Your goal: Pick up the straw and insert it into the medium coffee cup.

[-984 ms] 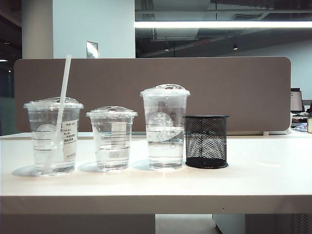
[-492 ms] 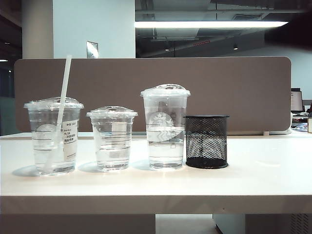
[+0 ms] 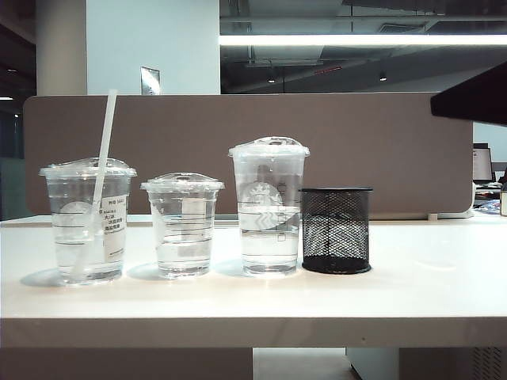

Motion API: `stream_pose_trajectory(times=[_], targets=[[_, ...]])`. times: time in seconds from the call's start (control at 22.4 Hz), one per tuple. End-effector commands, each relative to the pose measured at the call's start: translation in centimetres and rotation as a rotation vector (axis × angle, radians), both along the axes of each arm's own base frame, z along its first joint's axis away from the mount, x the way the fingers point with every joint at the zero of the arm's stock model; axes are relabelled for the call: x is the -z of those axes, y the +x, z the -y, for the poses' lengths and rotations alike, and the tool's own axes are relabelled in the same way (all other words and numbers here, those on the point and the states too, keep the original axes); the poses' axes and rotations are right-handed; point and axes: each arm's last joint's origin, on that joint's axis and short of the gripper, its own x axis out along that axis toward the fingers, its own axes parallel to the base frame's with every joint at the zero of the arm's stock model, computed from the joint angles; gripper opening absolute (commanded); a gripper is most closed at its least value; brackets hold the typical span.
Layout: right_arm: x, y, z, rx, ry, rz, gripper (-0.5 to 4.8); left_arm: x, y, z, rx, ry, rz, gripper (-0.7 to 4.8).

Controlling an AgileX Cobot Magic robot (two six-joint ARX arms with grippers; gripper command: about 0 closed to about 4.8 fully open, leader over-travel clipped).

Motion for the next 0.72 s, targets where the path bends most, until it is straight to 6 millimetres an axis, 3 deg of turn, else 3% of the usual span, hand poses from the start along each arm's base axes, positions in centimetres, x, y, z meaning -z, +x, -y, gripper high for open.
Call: stream_pose_trajectory(times=[0.04, 0.31, 0.49, 0.72], targets=[[0.2, 0.0, 0.0, -0.001, 0.004, -0.001, -0.05, -0.2, 0.0, -0.1, -0.006, -0.007, 0.016, -0.03], [0.2, 0.0, 0.0, 0.001, 0.004, -0.001, -0.05, -0.1, 0.5, -2.1, -0.188, -0.018, 0.009, -0.03], [0.2, 0.0, 0.0, 0.001, 0.004, -0.001, -0.05, 1.1, 0.8, -3.5, -0.341, 0.027, -0.026, -0.03], [0.2, 0.0, 0.0, 0.0, 0.004, -0.001, -0.05, 1.5, 0.8, -3.7, -0.388, 0.099, -0.06, -0.03]])
